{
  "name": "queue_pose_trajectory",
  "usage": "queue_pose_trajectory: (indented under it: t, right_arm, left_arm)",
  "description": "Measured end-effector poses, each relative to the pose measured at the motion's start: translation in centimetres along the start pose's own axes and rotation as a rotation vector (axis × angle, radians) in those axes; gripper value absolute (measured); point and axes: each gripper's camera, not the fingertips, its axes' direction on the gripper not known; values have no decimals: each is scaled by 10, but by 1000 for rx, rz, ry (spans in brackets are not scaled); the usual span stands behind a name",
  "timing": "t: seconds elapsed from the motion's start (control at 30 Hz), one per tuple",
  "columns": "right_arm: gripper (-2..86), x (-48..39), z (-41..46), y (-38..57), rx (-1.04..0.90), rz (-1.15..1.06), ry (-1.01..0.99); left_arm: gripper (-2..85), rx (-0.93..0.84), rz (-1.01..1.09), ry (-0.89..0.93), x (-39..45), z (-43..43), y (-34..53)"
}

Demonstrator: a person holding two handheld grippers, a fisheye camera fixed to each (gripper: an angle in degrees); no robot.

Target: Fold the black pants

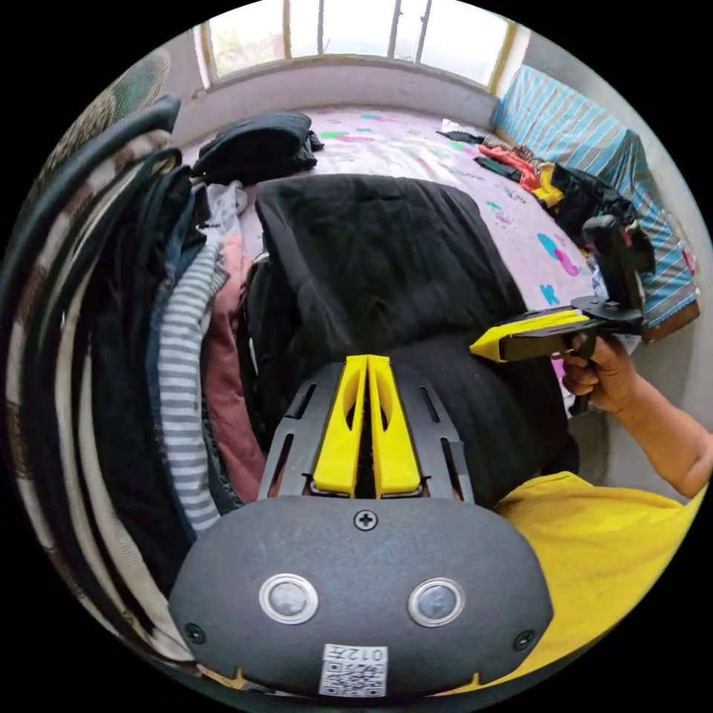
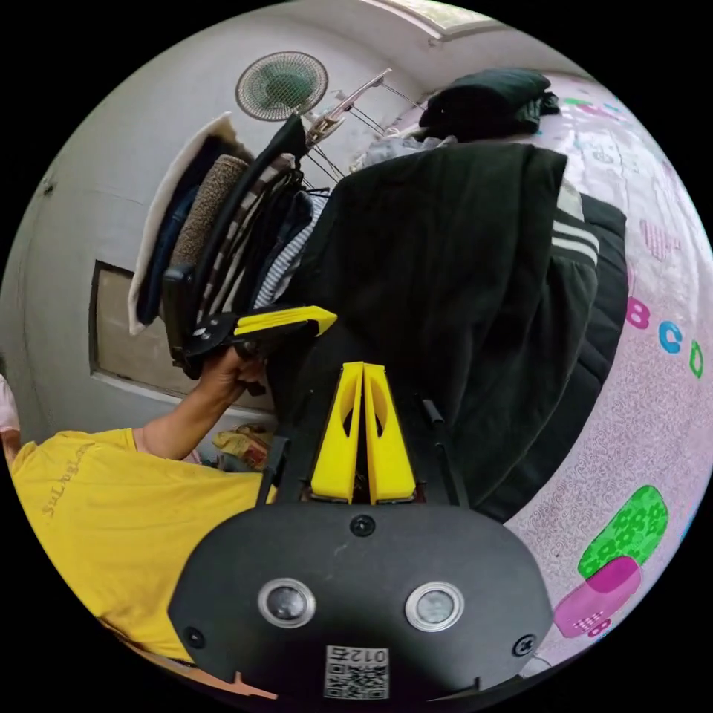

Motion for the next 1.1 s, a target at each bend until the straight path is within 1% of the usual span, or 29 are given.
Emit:
queue_pose_trajectory:
  t: [0.17, 0.27, 0.33, 0.4, 0.47, 0.5, 0.53, 0.57, 0.6, 0.63, 0.73, 0.83, 0.9, 0.93, 1.0, 1.1]
  right_arm:
    - [6, 29, -23, 21, 78, 136, -121]
    - [6, 25, -36, 22, 92, 167, -110]
    - [7, 13, -48, 17, 138, 129, -77]
    - [7, 5, -59, 7, 203, 103, -45]
    - [7, 3, -66, -9, 297, 135, 16]
    - [7, 3, -67, -12, 324, 145, 29]
    - [7, 5, -67, -17, 369, 173, 54]
    - [6, 10, -63, -20, 393, 225, 93]
    - [6, 14, -60, -21, 397, 261, 124]
    - [6, 22, -54, -21, 403, 330, 160]
    - [6, 36, -44, -15, 410, 421, 147]
    - [6, 36, -49, -12, 389, 454, 150]
    - [6, 27, -57, -11, 388, 495, 180]
    - [6, 15, -64, -10, 413, 506, 221]
    - [6, -10, -73, -14, 453, 433, 269]
    - [6, -32, -69, -40, 418, 335, 369]
  left_arm:
    - [1, 13, -66, 74, -27, -2, 2]
    - [2, 42, -79, -22, -25, -21, -7]
    - [3, 131, 41, -69, -8, -41, -30]
    - [3, 167, 119, -95, 0, -45, -55]
    - [4, 176, 147, -104, -2, -37, -83]
    - [4, 156, 143, -86, -8, -25, -101]
    - [4, 98, 115, -54, -19, -9, -117]
    - [4, 64, 90, -35, -26, -1, -124]
    - [4, 8, 31, 5, -42, 17, -132]
    - [3, -14, -21, 90, -60, 32, -134]
    - [3, 9, -128, 276, -95, 54, -126]
    - [3, 13, -168, 403, -113, 64, -124]
    - [4, 9, -163, 386, -110, 59, -124]
    - [4, 37, -141, 340, -103, 48, -123]
    - [4, 98, -74, 249, -86, 29, -118]
    - [4, 113, -17, 134, -66, 23, -104]
